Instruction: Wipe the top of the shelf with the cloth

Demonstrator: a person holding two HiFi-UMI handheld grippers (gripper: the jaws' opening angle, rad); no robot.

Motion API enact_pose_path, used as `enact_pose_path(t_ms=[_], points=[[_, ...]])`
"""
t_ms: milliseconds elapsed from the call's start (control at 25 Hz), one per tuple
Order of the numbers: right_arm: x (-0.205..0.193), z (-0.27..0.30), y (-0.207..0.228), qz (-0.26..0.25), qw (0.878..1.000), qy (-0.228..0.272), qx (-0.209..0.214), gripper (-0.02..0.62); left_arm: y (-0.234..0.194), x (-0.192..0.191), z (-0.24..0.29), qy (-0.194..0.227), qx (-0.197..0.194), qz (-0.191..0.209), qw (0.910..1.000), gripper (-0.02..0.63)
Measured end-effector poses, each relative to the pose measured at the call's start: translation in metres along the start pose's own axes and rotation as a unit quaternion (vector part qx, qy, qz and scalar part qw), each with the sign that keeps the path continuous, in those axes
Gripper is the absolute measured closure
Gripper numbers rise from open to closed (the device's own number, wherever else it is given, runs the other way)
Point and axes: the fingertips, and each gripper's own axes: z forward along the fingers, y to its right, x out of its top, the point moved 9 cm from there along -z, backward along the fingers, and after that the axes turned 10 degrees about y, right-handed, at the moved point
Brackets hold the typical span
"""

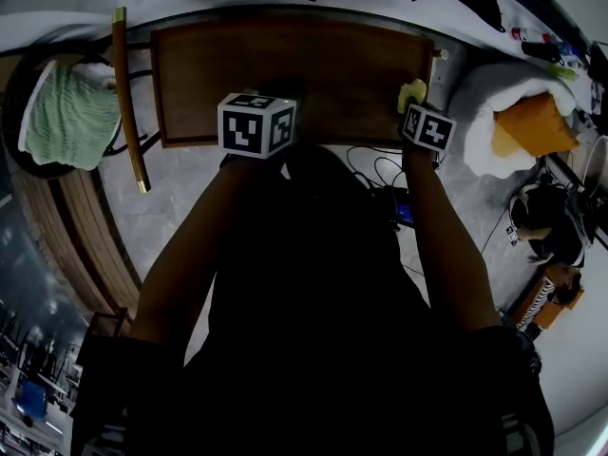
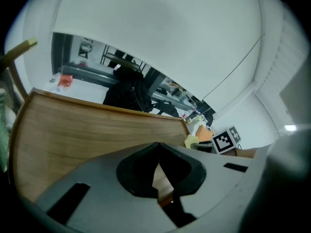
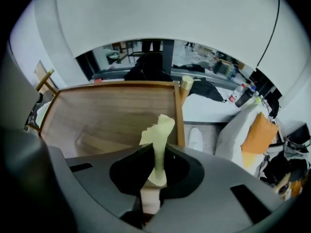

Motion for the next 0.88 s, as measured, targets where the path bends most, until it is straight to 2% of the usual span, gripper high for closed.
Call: enact_pose_path(t_ms=[80,160,360,560,720,880], points=[[0.012,-0.005,-0.019,-0.013,0.999,0.023,0.022,0.547,-0.014,0.002,-0.019,0.012,0.01,-0.008,0.9999,0.595],[0.027,-0.007,-0.054,-0.026,0.996,0.054,0.07,0.546,-0.029,0.004,-0.042,0.025,0.023,-0.017,0.9993,0.595],[0.062,-0.006,-0.179,-0.026,0.973,0.1,0.206,0.547,-0.076,0.012,-0.101,0.048,0.059,-0.033,0.9965,0.595],[0.07,0.001,-0.309,-0.025,0.945,0.082,0.316,0.547,-0.12,0.021,-0.163,0.062,0.09,-0.038,0.9933,0.595],[0.059,0.007,-0.394,-0.037,0.927,0.057,0.369,0.547,-0.147,0.023,-0.197,0.058,0.105,-0.037,0.9921,0.595],[0.039,0.01,-0.455,-0.069,0.909,0.024,0.409,0.547,-0.163,0.017,-0.215,0.043,0.1,-0.04,0.9932,0.595]])
